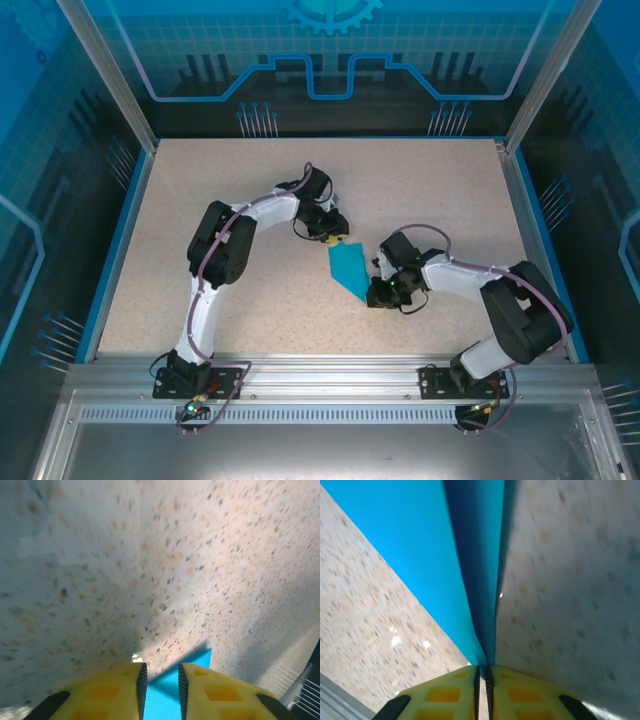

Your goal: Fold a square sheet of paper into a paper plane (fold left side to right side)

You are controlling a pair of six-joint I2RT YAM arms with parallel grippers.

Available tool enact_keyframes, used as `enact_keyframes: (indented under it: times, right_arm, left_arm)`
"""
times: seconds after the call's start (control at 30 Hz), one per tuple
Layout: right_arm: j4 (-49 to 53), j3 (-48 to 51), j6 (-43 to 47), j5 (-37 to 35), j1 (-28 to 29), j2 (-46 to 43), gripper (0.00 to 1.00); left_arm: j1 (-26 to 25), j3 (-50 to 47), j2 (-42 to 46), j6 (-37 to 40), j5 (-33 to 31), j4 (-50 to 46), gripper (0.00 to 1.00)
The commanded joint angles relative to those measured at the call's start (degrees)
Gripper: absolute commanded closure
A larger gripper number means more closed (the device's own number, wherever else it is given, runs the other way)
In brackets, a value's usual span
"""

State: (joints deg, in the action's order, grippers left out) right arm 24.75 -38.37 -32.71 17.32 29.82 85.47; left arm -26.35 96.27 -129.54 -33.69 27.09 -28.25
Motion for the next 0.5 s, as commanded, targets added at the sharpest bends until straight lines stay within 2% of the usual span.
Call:
enact_keyframes:
  times: [0.0, 0.1, 0.2, 0.33, 0.47]
  right_arm:
    - [6.5, 1.4, 2.0, 1.0, -0.3, -5.0, 0.83]
    - [5.9, 1.1, 3.9, 1.0, -2.8, -10.1, 0.70]
    - [4.3, 1.1, 5.5, 0.4, -5.9, -14.6, 0.55]
    - [-0.6, 2.9, 7.4, 3.1, -10.4, -17.9, 0.43]
    - [-5.2, 5.0, 7.4, 7.3, -14.0, -20.0, 0.32]
  left_arm:
    - [1.3, 3.8, 1.4, 1.9, -0.9, -4.6, 0.64]
    - [1.8, 2.1, 5.7, 2.2, 0.0, -3.4, 0.58]
    - [2.0, -4.1, 11.9, 1.3, -0.3, 0.0, 0.49]
    - [2.1, -17.3, 20.0, -2.9, 0.6, 9.3, 0.43]
    - [0.9, -28.5, 23.6, -8.7, 3.6, 20.9, 0.42]
